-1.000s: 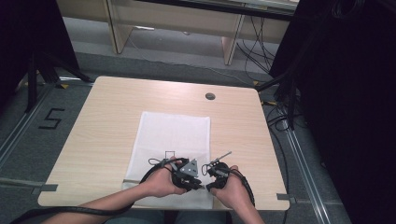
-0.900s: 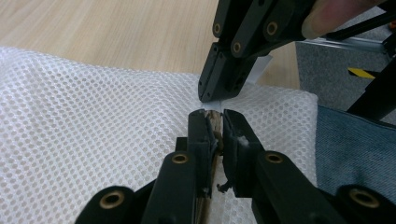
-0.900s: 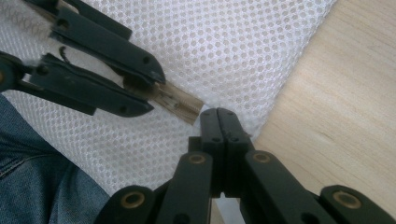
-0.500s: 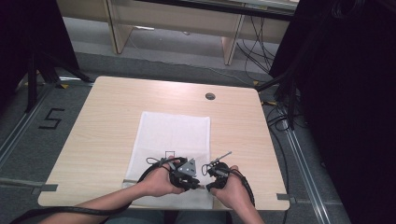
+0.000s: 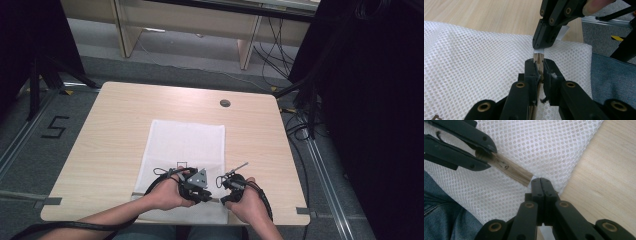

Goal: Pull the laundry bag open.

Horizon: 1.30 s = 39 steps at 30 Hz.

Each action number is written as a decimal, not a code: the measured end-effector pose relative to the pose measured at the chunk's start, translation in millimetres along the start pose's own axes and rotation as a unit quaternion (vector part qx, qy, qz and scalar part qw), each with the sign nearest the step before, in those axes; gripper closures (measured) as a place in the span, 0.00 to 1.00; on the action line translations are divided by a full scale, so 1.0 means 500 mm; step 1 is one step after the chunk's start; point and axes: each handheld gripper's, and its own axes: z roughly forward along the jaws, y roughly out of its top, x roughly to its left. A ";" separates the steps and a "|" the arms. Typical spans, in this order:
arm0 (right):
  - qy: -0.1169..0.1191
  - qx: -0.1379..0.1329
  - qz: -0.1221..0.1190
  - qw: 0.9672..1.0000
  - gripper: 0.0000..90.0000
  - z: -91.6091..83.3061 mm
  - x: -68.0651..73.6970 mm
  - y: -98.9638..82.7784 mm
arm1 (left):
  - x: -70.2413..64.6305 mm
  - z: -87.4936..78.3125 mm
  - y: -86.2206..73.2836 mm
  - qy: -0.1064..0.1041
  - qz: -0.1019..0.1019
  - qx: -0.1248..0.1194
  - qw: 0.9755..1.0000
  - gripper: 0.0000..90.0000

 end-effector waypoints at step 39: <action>0.003 -0.007 -0.008 1.000 1.00 0.001 -0.001 0.000 | -0.002 -0.016 -0.008 0.004 -0.001 -0.007 1.000 0.91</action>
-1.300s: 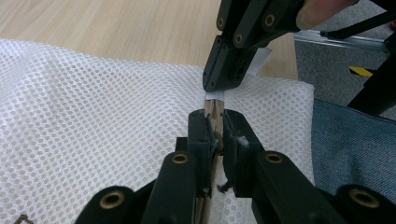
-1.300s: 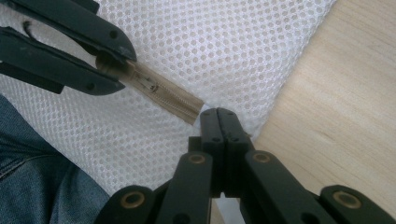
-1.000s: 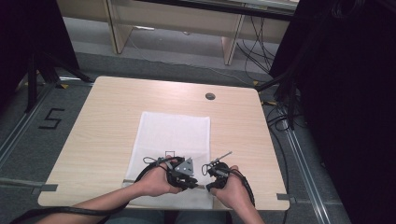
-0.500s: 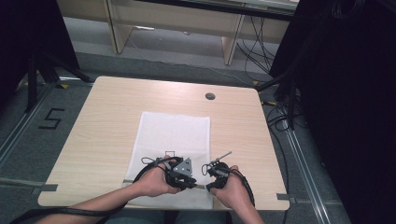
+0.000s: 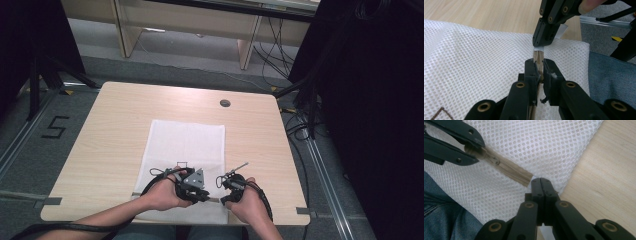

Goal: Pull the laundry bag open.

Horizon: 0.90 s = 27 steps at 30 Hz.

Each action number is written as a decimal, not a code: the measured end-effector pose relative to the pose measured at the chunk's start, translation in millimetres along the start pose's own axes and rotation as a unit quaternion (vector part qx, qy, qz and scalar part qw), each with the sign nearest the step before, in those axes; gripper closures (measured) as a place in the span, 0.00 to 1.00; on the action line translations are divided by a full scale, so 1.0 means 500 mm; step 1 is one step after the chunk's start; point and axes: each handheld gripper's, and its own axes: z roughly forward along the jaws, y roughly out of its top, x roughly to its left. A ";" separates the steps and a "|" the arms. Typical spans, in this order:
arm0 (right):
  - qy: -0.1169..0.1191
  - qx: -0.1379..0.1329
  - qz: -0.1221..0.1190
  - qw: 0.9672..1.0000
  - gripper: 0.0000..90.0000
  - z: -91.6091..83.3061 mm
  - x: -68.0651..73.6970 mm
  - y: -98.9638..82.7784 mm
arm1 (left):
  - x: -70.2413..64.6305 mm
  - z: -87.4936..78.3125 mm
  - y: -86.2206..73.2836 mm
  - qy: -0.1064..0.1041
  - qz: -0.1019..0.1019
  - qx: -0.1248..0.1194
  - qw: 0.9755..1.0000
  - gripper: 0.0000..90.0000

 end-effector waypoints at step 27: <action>0.000 -0.001 0.004 1.000 1.00 0.000 0.002 0.000 | 0.003 -0.019 -0.010 0.001 0.001 0.001 1.000 0.91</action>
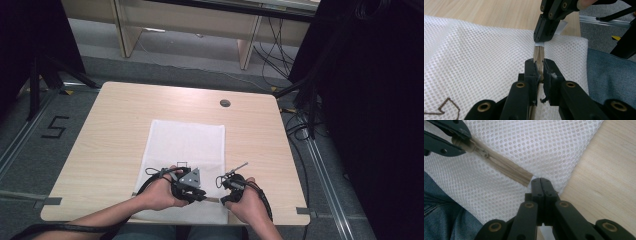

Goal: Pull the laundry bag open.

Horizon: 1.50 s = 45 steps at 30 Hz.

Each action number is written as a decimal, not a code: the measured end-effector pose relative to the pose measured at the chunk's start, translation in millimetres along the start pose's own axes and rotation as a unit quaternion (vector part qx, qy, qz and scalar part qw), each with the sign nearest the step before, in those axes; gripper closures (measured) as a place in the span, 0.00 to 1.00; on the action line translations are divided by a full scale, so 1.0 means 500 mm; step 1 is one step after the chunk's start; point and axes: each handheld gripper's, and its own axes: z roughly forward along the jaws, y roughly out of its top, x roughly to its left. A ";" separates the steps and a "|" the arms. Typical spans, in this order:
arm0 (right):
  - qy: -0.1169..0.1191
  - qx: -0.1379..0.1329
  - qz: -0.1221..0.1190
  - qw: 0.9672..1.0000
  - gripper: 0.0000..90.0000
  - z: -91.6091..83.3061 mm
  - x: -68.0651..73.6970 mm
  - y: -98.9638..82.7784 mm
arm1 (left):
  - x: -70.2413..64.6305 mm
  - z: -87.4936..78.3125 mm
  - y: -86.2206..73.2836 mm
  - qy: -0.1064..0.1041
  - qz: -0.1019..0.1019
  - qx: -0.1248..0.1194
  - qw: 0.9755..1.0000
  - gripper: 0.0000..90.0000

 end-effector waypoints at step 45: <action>-0.006 -0.003 -0.018 1.000 1.00 0.001 -0.004 0.001 | 0.002 -0.022 -0.007 0.007 0.007 0.005 1.000 0.91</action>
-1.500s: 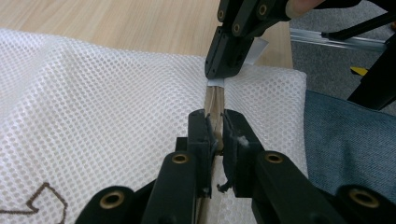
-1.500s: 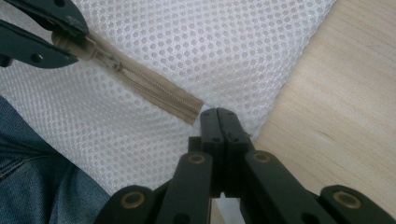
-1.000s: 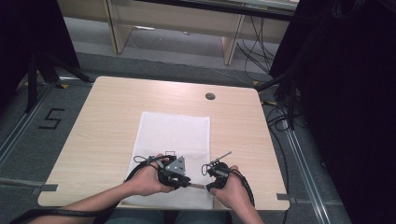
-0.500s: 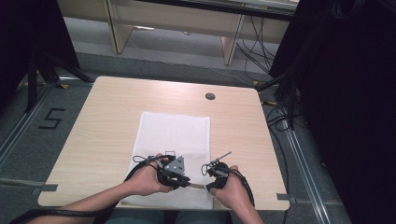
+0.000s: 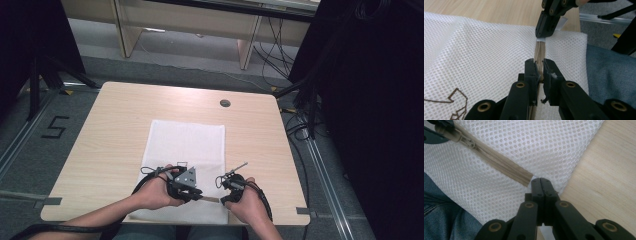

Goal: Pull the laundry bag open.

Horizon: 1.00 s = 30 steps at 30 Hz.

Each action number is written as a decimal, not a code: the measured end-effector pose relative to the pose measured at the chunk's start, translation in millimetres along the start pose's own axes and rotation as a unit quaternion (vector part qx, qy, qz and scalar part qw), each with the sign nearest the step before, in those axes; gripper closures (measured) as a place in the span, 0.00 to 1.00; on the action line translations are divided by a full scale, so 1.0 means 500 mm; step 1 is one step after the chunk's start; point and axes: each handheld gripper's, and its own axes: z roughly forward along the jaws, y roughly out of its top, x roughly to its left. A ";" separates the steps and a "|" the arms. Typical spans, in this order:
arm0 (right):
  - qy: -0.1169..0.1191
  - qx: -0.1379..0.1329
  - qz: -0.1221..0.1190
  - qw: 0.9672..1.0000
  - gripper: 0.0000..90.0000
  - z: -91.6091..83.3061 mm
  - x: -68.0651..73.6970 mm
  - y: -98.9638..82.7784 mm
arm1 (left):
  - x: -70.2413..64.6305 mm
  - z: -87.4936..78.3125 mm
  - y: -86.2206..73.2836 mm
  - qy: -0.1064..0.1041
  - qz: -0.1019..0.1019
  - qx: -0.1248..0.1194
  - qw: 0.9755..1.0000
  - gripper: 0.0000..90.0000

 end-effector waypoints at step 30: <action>0.000 -0.005 0.002 1.000 1.00 0.002 0.001 -0.001 | 0.001 -0.009 -0.009 0.002 -0.002 -0.006 1.000 0.91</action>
